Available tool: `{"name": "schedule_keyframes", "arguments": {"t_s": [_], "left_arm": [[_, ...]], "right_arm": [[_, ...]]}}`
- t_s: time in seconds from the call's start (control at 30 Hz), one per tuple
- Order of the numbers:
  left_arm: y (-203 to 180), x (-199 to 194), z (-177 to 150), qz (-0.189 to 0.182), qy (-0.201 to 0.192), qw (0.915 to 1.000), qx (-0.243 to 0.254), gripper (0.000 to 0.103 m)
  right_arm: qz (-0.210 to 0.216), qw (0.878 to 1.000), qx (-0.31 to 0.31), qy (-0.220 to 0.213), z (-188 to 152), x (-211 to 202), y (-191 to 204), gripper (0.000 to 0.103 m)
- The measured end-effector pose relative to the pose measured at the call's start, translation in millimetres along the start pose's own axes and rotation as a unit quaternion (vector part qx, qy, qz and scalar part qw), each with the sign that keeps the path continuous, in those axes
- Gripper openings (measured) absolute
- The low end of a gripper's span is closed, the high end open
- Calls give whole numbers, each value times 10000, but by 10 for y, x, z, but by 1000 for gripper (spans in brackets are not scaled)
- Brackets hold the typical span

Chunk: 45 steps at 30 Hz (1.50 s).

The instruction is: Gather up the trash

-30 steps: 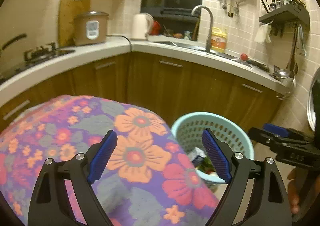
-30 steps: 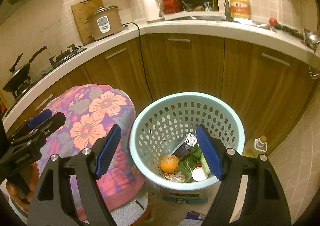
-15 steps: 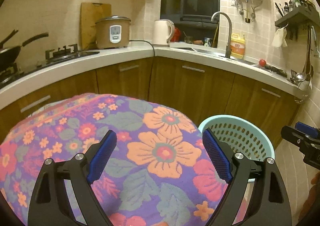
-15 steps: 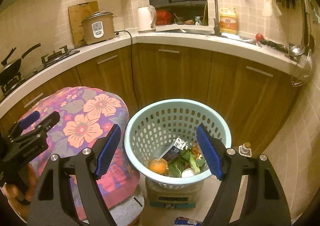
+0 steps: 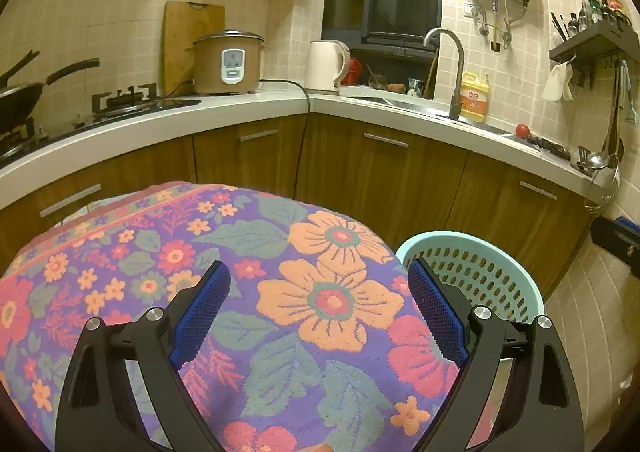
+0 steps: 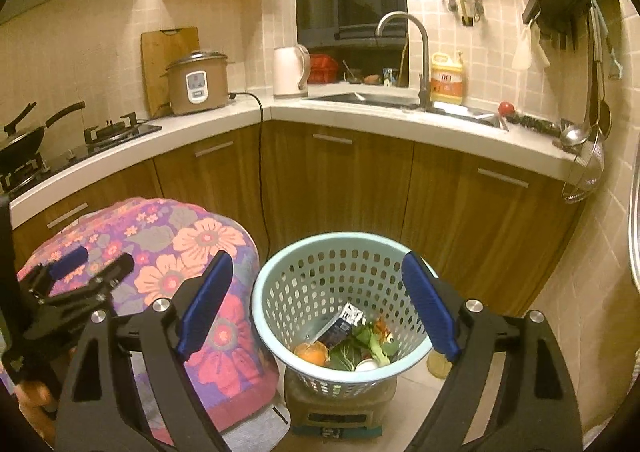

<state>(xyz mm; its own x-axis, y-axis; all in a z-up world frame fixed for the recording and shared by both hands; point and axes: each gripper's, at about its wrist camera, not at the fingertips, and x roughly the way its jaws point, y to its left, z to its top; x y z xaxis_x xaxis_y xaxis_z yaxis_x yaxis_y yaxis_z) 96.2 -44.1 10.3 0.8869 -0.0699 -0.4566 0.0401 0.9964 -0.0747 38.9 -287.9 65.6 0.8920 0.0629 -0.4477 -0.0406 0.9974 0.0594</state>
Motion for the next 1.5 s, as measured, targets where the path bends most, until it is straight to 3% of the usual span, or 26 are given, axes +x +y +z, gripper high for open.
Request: {"name": "schedule_keyframes", "arguments": {"t_s": [0.27,0.53,1.5], "left_arm": [[16,-14,0,30,-49,10000,-28,88],[-21,-86,-8,39,-158,9999,40,88],[34,-79,6,77,-98,9998,-137,93]], "right_arm": [[-157,9996,-77,-232,55,-129,63,87],[-267,9995,87,-137,22,-8,11,89],[-69,9993,360,49,-15,185,-105,91]]}}
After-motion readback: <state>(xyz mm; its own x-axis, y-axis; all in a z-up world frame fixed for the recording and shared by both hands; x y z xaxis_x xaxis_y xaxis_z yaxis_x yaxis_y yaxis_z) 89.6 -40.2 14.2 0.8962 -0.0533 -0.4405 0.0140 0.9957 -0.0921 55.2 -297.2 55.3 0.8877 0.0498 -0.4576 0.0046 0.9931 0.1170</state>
